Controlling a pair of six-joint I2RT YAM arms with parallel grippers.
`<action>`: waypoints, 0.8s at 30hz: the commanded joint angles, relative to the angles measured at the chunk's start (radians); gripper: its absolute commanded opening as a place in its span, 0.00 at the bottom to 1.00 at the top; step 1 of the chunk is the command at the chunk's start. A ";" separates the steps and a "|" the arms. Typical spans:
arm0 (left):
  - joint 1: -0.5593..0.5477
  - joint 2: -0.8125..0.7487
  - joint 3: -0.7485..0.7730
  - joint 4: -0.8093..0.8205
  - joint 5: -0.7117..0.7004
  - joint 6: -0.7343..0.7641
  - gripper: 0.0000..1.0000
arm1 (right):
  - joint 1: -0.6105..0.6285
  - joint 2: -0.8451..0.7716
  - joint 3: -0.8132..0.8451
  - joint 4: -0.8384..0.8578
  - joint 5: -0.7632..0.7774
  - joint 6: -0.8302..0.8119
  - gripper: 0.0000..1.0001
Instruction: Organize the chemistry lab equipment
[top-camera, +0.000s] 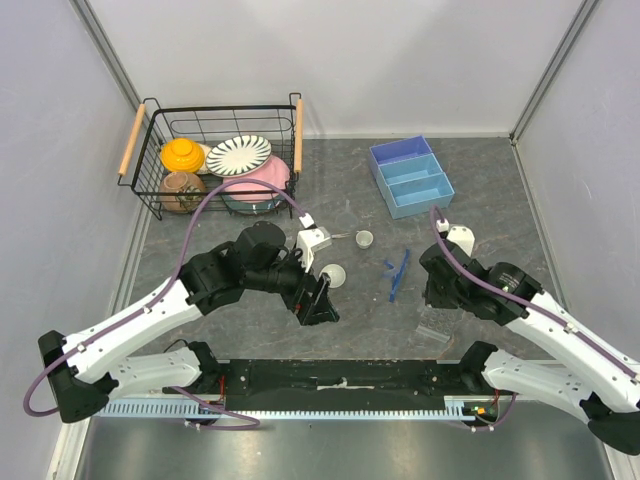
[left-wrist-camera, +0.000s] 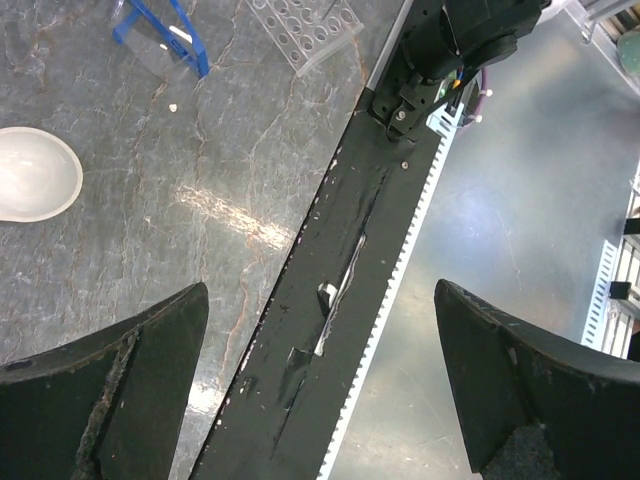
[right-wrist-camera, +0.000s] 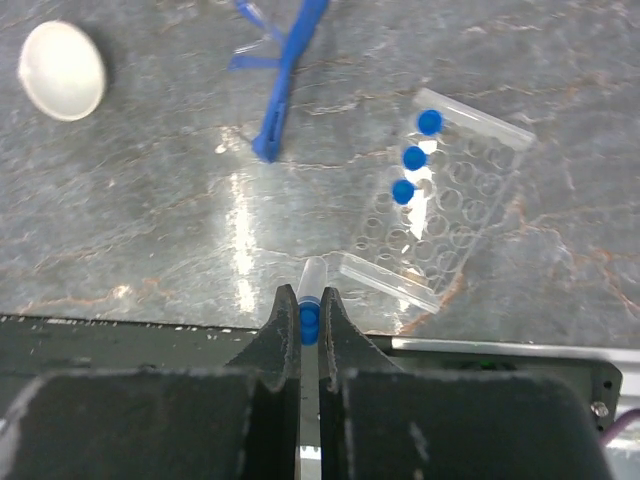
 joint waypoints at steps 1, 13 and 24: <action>0.004 -0.012 -0.017 0.000 -0.017 0.054 1.00 | 0.004 -0.018 -0.016 -0.104 0.125 0.119 0.00; 0.004 -0.001 -0.040 -0.001 0.011 0.107 1.00 | 0.004 -0.041 -0.156 -0.055 0.214 0.297 0.00; 0.004 0.007 -0.034 -0.010 0.002 0.139 1.00 | 0.003 -0.015 -0.199 0.022 0.287 0.375 0.00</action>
